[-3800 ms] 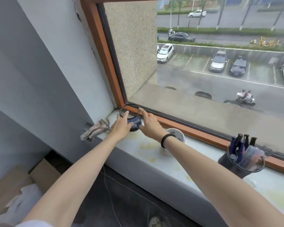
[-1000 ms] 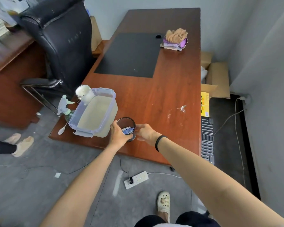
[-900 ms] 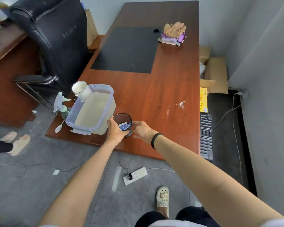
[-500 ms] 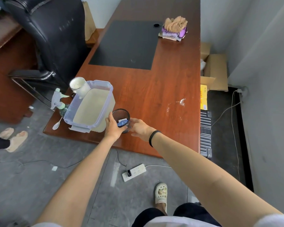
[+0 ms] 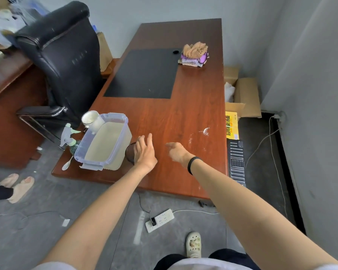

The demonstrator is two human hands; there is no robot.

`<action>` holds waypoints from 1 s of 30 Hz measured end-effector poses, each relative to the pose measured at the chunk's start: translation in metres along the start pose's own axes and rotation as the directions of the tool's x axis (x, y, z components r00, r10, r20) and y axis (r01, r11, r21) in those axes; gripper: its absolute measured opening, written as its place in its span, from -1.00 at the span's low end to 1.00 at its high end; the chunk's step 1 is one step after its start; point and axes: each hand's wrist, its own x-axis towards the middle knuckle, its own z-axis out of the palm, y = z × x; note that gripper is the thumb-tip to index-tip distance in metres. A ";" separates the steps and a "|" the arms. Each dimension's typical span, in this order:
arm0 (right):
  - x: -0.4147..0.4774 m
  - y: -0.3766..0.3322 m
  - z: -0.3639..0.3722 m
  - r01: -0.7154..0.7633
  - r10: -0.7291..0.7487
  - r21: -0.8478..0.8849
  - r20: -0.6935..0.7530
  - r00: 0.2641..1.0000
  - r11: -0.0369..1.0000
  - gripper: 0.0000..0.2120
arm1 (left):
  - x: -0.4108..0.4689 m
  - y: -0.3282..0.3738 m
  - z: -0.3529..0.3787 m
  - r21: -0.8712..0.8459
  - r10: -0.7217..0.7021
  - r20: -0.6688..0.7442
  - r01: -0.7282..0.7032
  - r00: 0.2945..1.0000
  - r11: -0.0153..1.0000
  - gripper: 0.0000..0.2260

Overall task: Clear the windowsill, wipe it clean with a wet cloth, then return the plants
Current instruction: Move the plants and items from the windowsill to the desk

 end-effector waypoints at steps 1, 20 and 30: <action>-0.007 0.000 -0.014 0.002 -0.002 -0.001 -0.021 1.000 1.000 -0.52 | 0.001 0.013 -0.003 0.013 0.031 0.012 -0.031 0.999 0.999 -0.15; -0.232 0.159 -0.378 -0.068 0.252 0.326 -0.564 0.787 0.943 -0.58 | -0.049 0.452 0.008 0.014 0.727 0.095 -0.731 0.680 0.682 -0.39; -0.336 0.241 -0.517 0.053 0.308 0.417 -0.746 0.591 0.907 -0.52 | -0.124 0.649 0.027 -0.055 0.889 0.123 -0.892 0.441 0.449 -0.43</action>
